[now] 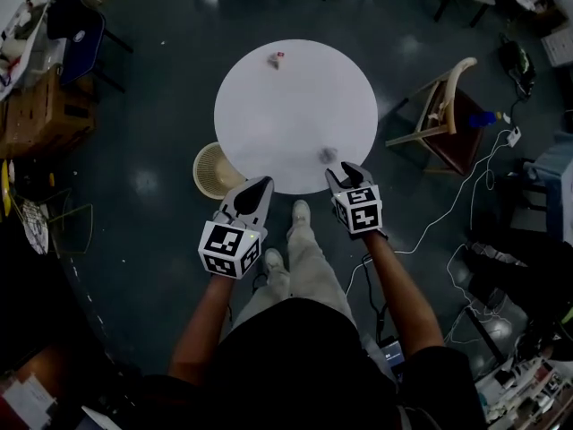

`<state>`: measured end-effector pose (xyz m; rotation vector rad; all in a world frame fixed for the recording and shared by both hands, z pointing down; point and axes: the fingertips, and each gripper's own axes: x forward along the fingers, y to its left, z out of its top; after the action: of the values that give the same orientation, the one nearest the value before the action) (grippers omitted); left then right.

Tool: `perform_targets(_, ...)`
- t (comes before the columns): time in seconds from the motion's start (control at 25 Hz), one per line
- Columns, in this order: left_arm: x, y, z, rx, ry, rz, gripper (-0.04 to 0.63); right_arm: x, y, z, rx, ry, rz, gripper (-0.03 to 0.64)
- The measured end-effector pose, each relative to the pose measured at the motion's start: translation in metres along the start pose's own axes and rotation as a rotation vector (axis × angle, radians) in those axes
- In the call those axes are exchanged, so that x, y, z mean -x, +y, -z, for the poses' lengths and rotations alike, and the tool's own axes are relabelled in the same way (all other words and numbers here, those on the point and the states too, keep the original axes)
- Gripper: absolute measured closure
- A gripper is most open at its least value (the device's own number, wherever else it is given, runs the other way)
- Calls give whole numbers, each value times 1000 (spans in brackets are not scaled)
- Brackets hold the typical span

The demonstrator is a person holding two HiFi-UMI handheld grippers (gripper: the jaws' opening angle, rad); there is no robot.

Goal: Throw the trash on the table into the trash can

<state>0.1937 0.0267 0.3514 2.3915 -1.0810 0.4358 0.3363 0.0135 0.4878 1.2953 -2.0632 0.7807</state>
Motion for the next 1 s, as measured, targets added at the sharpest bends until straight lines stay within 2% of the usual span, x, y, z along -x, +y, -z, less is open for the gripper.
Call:
perform_targets(0.28,-35,14,17,20,42,-6,588,-48,-20,16,65,77,35,456)
perform_targets(0.6,-58,20,42,56,87,-33,588,-87,-36,33,63,136,24,445)
perform_targets(0.76,-64,25,42,45,93,-48,588,-97,-39,36,77,143,41,446)
perform_targets(1.0,-68,31,33,48,86,-77,588,-96,-40,34,117,154,39,488)
